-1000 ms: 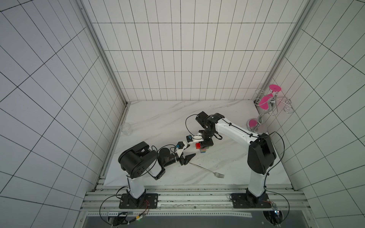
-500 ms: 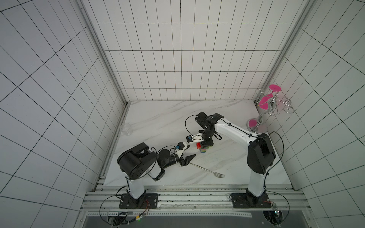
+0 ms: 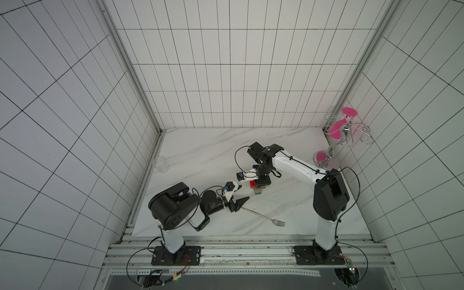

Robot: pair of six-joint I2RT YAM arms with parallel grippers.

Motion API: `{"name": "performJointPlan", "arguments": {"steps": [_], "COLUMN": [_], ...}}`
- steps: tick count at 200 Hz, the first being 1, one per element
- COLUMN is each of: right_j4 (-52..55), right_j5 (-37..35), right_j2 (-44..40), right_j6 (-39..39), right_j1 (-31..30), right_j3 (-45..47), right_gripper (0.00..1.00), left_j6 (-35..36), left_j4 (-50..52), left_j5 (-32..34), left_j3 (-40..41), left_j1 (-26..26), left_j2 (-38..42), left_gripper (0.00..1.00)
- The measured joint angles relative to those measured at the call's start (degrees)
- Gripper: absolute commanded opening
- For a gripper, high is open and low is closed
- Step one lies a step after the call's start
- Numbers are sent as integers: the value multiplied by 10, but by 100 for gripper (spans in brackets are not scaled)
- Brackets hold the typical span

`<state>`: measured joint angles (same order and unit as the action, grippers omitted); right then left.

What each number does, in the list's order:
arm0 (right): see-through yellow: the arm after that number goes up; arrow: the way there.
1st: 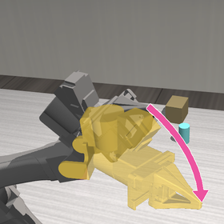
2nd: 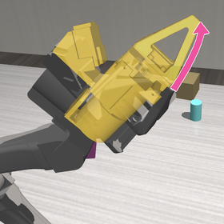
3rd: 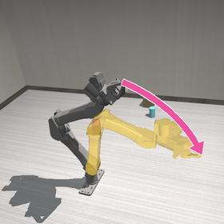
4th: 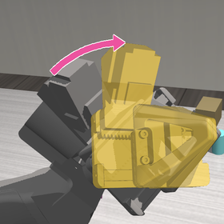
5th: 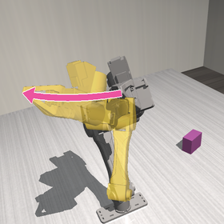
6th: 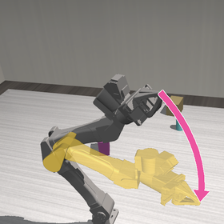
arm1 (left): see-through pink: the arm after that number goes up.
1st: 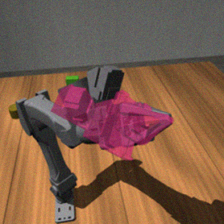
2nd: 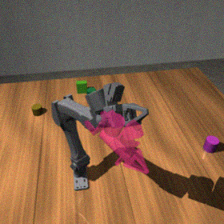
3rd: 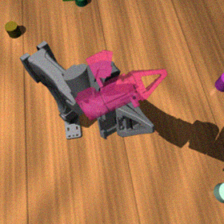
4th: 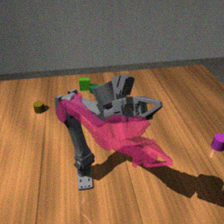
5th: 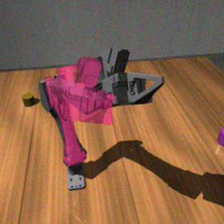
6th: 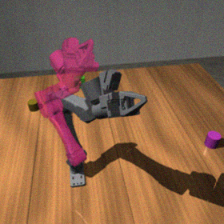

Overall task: Assemble a spoon with lego
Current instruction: Assemble the lego brick with the lego brick.

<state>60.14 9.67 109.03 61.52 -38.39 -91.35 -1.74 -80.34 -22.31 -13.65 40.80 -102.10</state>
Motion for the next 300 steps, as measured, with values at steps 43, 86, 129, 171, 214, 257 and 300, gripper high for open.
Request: {"name": "performJointPlan", "arguments": {"steps": [43,86,129,171,214,257,300], "right_j4": [-2,-10,-11,-11,-11,4,24], "right_j5": [-3,-3,-9,-16,-10,-5,12], "right_j2": [6,4,4,4,1,2,2], "right_j6": [-7,-13,-18,-30,-43,-50,-48], "right_j1": [0,0,0,-4,-4,-5,-7], "right_j3": [1,10,11,11,10,-2,-43], "right_gripper": [6,6,7,15,26,99,99], "left_j6": [0,0,2,2,3,3,3], "left_j4": [0,0,0,0,0,0,0], "left_j5": [6,13,18,22,23,23,23], "left_j3": [6,7,6,6,6,7,6], "left_j1": [7,8,8,9,12,12,12], "left_j2": [9,9,9,8,8,8,8], "left_gripper": [71,71,71,71,71,72,72]}}
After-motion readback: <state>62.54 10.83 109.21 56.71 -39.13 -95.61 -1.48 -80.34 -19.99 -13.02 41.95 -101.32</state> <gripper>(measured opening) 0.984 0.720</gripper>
